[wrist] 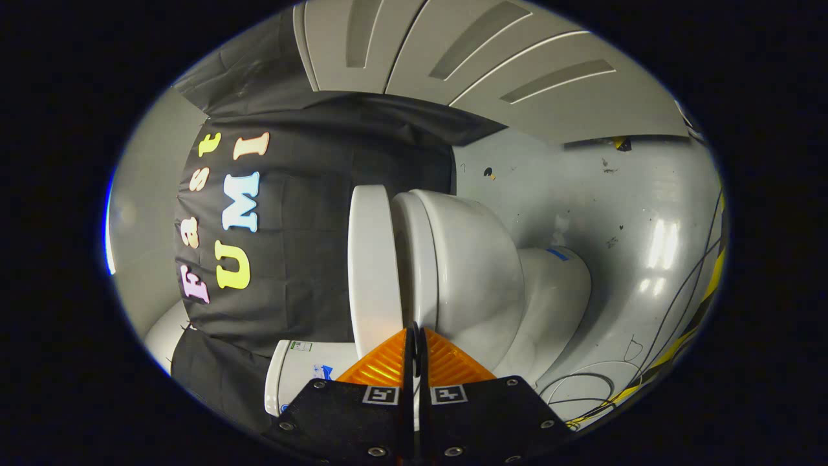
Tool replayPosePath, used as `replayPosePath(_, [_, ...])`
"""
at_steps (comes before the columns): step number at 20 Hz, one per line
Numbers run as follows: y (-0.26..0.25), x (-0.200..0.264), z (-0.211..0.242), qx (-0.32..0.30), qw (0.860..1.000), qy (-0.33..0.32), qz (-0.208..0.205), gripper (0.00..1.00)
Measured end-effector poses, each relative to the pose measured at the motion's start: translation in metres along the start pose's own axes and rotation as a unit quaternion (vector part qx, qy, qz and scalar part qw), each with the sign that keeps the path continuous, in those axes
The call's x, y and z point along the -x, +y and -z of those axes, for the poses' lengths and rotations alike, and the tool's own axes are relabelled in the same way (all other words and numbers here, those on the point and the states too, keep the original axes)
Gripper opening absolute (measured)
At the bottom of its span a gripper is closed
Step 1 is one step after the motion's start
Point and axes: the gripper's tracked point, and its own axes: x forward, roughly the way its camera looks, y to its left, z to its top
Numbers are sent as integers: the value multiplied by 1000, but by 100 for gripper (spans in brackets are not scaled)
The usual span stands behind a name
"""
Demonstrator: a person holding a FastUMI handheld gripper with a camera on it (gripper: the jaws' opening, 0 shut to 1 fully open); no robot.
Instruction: Open the toilet lid.
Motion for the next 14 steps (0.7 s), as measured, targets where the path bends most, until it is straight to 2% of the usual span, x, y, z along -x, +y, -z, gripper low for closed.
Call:
replayPosePath(2, [1, 0, 3, -4, 1000, 0, 0, 0])
replayPosePath(7, [6, 1, 1, 64, 998, 1, 15, 0])
replayPosePath(14, [10, 3, -1, 101, 994, 0, 36, 0])
